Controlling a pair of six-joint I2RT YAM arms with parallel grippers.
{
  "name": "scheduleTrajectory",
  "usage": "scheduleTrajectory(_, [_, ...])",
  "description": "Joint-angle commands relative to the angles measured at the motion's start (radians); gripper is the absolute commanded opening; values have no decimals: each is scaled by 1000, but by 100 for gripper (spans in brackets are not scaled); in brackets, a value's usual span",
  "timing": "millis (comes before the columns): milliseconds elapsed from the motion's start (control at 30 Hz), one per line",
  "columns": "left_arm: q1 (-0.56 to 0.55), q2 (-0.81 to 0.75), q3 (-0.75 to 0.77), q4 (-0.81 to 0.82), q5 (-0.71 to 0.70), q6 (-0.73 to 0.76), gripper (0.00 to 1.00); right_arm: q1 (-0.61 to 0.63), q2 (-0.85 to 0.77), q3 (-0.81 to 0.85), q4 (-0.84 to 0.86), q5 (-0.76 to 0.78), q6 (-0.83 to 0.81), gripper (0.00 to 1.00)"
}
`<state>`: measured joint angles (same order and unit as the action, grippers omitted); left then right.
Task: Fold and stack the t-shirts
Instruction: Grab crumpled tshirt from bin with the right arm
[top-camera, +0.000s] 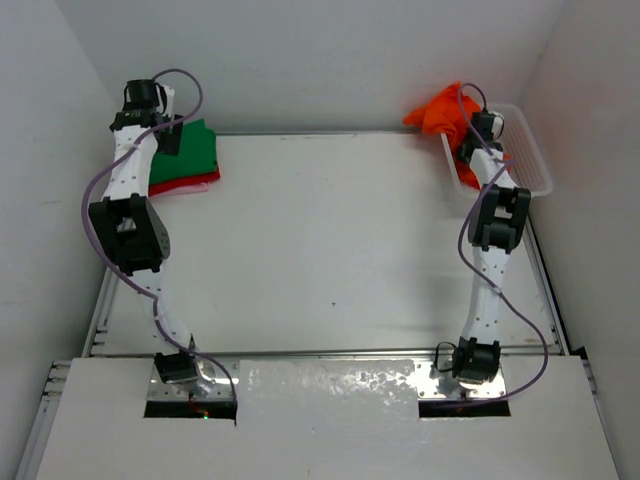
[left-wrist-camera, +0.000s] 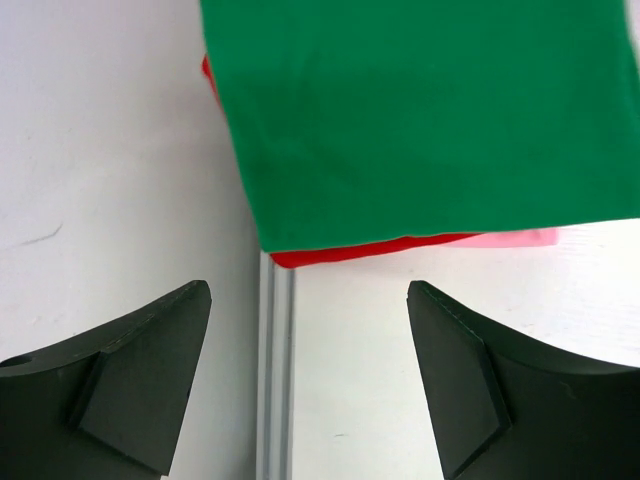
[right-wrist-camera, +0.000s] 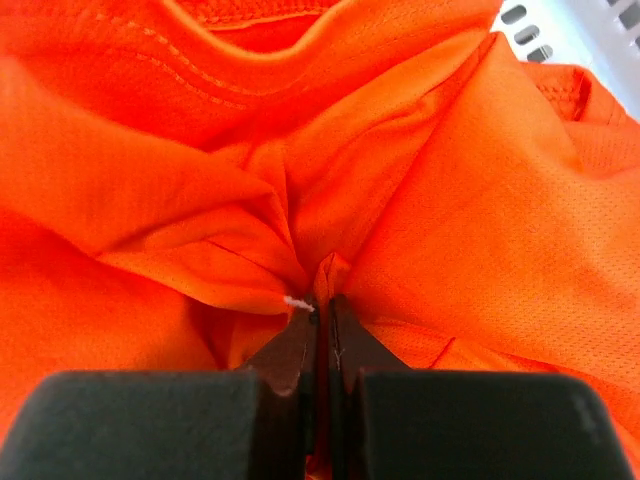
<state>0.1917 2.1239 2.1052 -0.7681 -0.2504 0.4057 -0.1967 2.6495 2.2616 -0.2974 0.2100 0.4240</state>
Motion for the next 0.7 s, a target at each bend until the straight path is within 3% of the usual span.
scheduleTrajectory(0, [17,-56,19,-3,-40,10,78,-7,-51,-36,-14,-26,-65,0])
scheduleTrajectory(233, [17,-105,-4,-3,-9,4,77,-10,-222,-65,35,-37,-63,0])
scheduleTrajectory(400, [17,-199,-127,46,45,8,76,-12,-410,-123,89,-17,-109,0])
scheduleTrajectory(667, [20,-370,-266,101,206,-17,76,0,-836,-324,165,-52,-108,0])
